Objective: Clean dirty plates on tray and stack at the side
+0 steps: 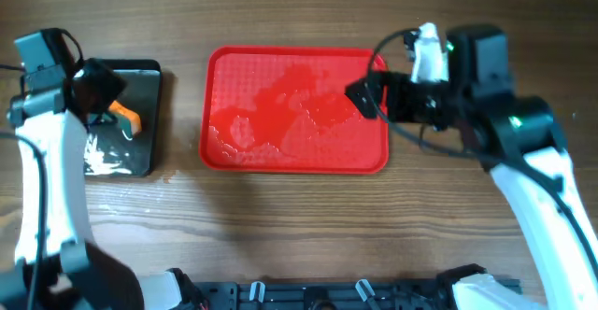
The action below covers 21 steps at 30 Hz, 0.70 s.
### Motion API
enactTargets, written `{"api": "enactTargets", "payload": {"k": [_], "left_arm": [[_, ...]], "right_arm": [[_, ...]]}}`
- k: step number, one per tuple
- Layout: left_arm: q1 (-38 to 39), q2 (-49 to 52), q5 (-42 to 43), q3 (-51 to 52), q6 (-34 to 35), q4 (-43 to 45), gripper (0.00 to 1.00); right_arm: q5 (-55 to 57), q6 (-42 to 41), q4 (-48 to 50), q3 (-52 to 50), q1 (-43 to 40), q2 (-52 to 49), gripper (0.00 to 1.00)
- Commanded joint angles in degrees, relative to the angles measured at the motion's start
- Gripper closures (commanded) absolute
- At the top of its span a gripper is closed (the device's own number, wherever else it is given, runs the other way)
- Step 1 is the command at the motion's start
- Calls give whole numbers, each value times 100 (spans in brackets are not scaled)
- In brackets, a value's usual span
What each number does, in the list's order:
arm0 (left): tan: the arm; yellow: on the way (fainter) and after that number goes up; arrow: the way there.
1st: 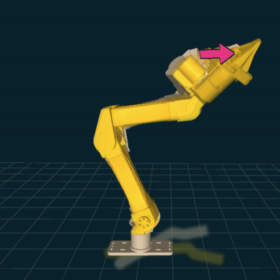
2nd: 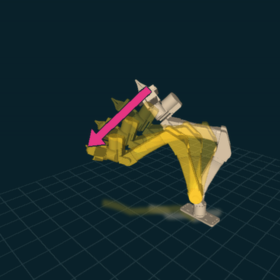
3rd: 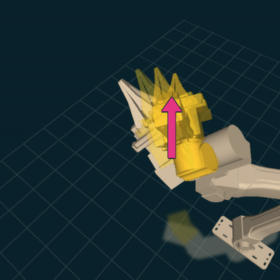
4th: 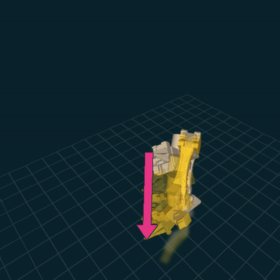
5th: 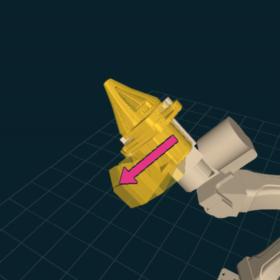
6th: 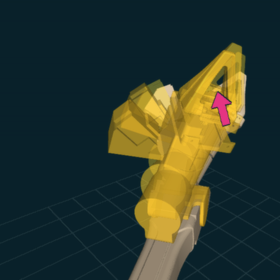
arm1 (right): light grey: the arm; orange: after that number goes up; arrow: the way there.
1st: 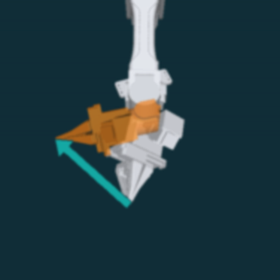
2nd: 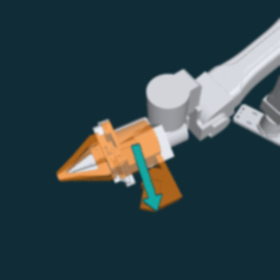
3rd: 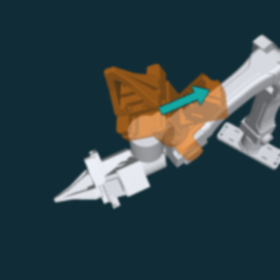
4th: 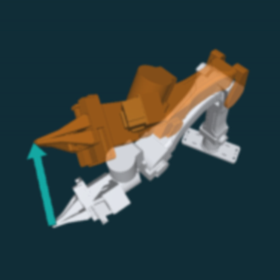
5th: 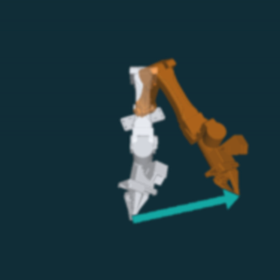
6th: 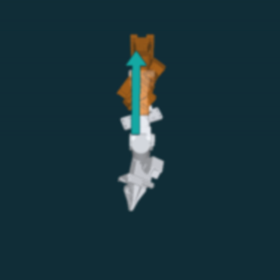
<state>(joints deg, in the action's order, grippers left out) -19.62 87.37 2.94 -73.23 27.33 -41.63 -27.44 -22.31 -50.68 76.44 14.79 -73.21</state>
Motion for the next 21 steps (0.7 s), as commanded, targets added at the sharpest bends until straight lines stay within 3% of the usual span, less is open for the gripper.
{"api": "enactTargets", "payload": {"k": [1,5,9,16,21], "left_arm": [[-55,35,-986,35,-2,-422,77],[-350,1263,-1283,295,166,-404,96],[-664,2122,-844,295,160,39,96],[-638,2129,964,295,-186,1058,96],[-660,2050,1399,293,-503,1270,96]], "right_arm": [[306,129,-326,57,-2,229,0],[382,140,-448,-20,-2,-44,0],[505,157,-472,-20,-2,-529,0],[501,160,-535,-20,-2,-1292,0],[496,245,-573,-20,-2,-1338,0]]}}
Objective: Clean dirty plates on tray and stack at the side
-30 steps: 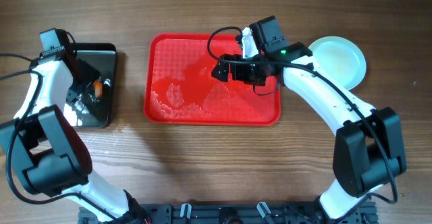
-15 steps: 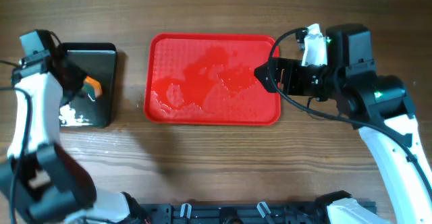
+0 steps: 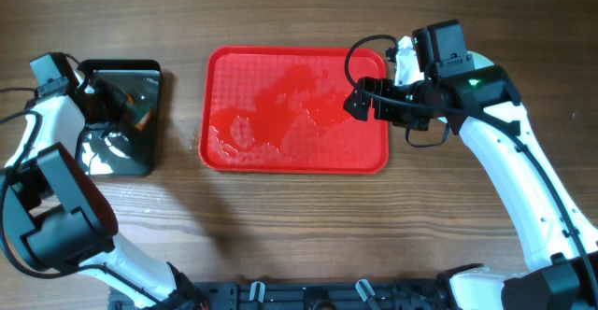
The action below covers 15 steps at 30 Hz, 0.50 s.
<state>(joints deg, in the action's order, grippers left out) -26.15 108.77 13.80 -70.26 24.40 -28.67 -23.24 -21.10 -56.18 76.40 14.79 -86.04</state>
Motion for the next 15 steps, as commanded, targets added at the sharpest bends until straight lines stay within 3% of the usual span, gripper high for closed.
{"api": "enactTargets", "payload": {"k": [1,5,6,7,8,11,15], "left_arm": [[-35,-245,310,-4,-210,-61,96],[-81,-1366,313,-4,31,-297,96],[-79,-1722,334,-4,52,-422,83],[-63,-2013,437,-4,50,-575,35],[-57,-2164,522,-4,50,-682,0],[-59,-2328,675,-2,48,-916,0],[-61,-2328,673,-2,46,-953,0]], "right_arm": [[79,125,-42,-15,-2,-52,0],[52,116,-50,-13,-2,229,0],[61,127,-175,-13,-2,584,0],[138,177,-358,-13,-2,870,0],[308,175,-581,-15,0,1154,0],[1292,160,-1558,-166,173,2476,0],[1410,118,-1762,-979,208,4159,0]]}}
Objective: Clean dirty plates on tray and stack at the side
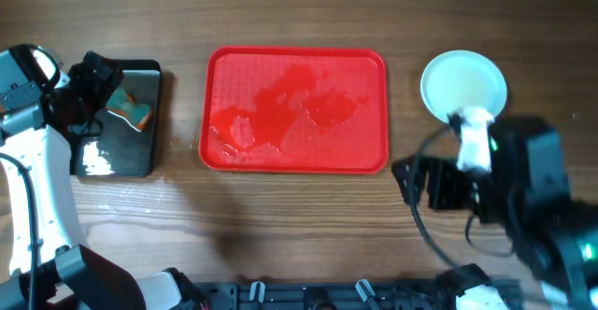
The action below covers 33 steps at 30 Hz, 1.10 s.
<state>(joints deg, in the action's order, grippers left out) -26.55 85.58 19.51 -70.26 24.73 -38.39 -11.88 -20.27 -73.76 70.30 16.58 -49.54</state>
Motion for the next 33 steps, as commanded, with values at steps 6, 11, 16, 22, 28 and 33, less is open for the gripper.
{"api": "enactTargets", "payload": {"k": [6,11,16,22,28,33], "left_arm": [[-22,-9,103,-2,13,17,0],[-22,-9,103,-2,13,17,0],[-20,-9,103,-2,13,17,0],[-20,-9,103,-2,13,20,0],[-20,-9,103,-2,13,20,0],[-20,-9,103,-2,13,17,0]], "right_arm": [[273,35,-2,-433,28,933,0],[330,101,-50,-435,28,933,0],[262,837,1545,-1683,-234,2208,0],[-986,1080,5427,-4798,-1429,4282,0],[-997,970,8094,-6614,-1722,4935,0],[-345,988,8308,-7005,-2011,4935,0]]}}
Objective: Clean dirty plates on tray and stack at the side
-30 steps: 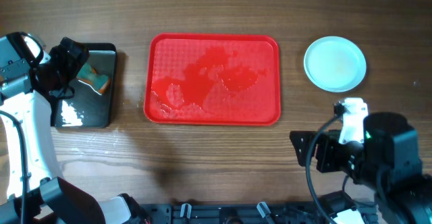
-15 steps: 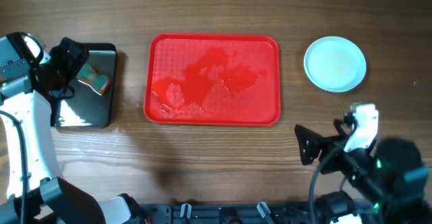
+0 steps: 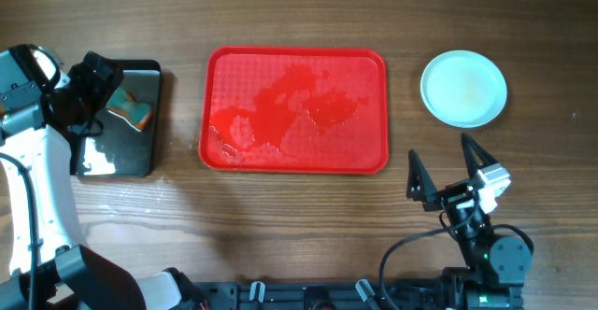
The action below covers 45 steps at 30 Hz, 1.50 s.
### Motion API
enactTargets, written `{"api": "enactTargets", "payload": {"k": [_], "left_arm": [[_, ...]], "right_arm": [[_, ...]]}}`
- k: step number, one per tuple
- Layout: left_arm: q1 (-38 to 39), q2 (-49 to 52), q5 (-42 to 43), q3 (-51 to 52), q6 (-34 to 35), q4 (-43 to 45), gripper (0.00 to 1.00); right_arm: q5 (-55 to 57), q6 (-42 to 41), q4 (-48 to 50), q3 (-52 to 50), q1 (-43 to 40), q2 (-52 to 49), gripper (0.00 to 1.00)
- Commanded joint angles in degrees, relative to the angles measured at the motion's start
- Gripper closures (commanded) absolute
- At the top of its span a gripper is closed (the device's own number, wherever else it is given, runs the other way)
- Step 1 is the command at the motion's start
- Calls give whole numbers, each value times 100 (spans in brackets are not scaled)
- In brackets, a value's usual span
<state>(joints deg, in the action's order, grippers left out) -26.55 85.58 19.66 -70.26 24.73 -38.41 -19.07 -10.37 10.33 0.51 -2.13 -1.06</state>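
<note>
The red tray [image 3: 294, 109] lies mid-table, wet, with no plate on it. One white plate [image 3: 463, 88] rests on the wood to its right. My right gripper [image 3: 441, 167] is pulled back near the front edge, below the plate, with its fingers spread open and empty. At the far left my left gripper [image 3: 101, 93] hovers over the black basin [image 3: 117, 156]. Its tips are against the orange and teal sponge [image 3: 131, 112]. Whether the tips are closed on the sponge does not show.
Water glistens in the black basin and on the tray. Bare wooden table surrounds both. The arm bases and a black rail run along the front edge.
My right arm has drawn back from just below the plate to the front edge, its gripper open. The plate, the left arm and the sponge have not moved.
My right gripper first held the white plate at the tray's right edge, then at the tray's top right corner. After that the plate lay on the table right of the tray, with the arm below it. Now the arm is at the front. My left gripper stayed over the basin by the sponge.
</note>
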Motion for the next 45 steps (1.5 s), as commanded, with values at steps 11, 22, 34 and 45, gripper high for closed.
{"api": "enactTargets", "payload": {"k": [11,22,34,45], "left_arm": [[-20,-9,87,-2,13,20,0],[-22,-9,87,-2,13,20,0],[-20,-37,-514,-2,-162,-354,0],[1180,-1884,-793,1934,-208,-369,0]], "right_arm": [[1554,903,-1043,-22,-522,92,0],[1377,1023,-1012,-22,-522,85,0],[1377,1023,-1012,-22,-522,85,0],[1377,1023,-1012,-22,-522,85,0]]}}
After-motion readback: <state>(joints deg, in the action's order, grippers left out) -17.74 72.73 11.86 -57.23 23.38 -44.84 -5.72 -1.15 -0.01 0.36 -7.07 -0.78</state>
